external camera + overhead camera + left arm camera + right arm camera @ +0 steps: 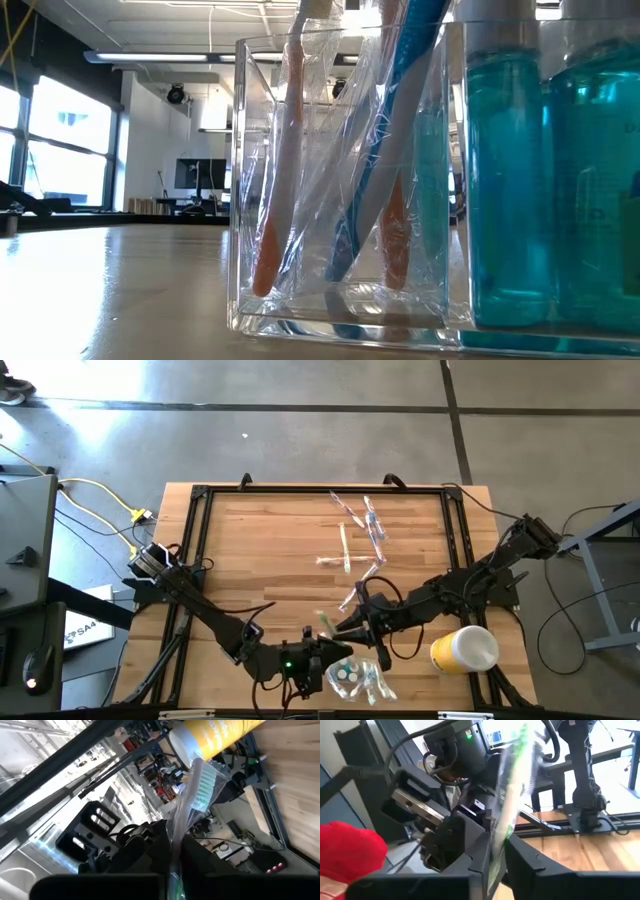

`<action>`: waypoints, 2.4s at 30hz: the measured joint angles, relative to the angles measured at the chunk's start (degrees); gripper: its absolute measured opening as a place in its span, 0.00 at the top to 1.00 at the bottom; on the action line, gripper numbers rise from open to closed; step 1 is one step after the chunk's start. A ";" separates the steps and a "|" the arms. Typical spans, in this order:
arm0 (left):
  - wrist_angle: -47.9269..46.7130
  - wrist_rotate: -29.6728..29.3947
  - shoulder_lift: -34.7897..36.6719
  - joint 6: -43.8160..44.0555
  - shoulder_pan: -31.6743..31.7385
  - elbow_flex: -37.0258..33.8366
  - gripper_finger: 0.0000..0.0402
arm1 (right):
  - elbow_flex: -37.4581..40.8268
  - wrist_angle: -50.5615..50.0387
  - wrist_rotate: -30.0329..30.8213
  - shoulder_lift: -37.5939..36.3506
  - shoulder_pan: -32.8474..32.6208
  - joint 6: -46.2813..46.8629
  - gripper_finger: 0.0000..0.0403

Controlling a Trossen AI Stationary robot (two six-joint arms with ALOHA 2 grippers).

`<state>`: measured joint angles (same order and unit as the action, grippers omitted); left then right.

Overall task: Pick & Place toothbrushing station
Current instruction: Put the green toothbrush into the transparent organizer

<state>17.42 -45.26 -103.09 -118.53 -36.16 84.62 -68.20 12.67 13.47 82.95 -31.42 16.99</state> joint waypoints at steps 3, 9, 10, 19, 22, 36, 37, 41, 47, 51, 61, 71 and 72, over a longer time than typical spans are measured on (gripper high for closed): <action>0.05 0.26 0.01 2.14 -0.46 0.09 0.95 | 0.00 -0.02 -0.19 0.01 0.00 -2.41 0.82; -0.69 -2.97 0.01 5.99 -2.25 -0.10 0.98 | -0.06 -0.11 0.75 -0.53 -0.98 -12.61 0.63; -1.22 -3.26 -0.07 7.31 -2.48 -0.23 0.98 | -0.30 0.24 1.56 -0.86 -1.22 -13.33 0.59; 6.24 -18.67 2.68 35.75 -6.70 -0.26 0.97 | -0.20 -6.00 13.41 -5.53 -6.82 -15.64 0.35; 2.74 -17.83 6.79 53.56 -7.30 -0.20 0.97 | -0.22 -8.39 20.54 -6.88 -10.33 -15.82 0.34; 4.55 19.83 13.14 106.81 -5.18 -14.26 0.97 | -0.20 -20.32 31.54 -6.92 -17.81 -9.34 0.37; 9.77 21.43 13.08 103.81 -5.30 -15.93 0.97 | -0.20 -20.61 31.54 -6.76 -17.80 -8.47 0.37; 28.34 27.89 12.90 100.49 -5.45 -23.82 0.97 | -0.15 -21.36 31.70 -6.59 -17.75 -6.04 0.38; 50.66 31.21 12.71 107.88 -1.59 -36.60 0.97 | -0.15 -21.30 34.73 -6.59 -17.74 -5.66 0.38; 61.06 36.61 8.94 114.08 1.76 -41.09 0.97 | -0.15 -22.00 36.09 -6.59 -17.73 -5.63 0.38; 68.62 52.70 -1.46 127.80 9.53 -37.94 0.97 | -0.15 -22.28 36.07 -6.57 -17.57 -5.63 0.38; 68.36 59.48 -4.96 129.34 9.92 -34.45 0.97 | -0.15 -22.66 35.87 -6.57 -17.57 -4.80 0.38; 68.16 59.77 -4.96 129.24 9.94 -34.47 0.97 | -0.15 -22.72 35.87 -6.57 -17.57 -4.78 0.38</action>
<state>85.58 14.51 -108.05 10.71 -26.23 50.15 -68.36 -10.06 49.34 76.38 -48.99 12.21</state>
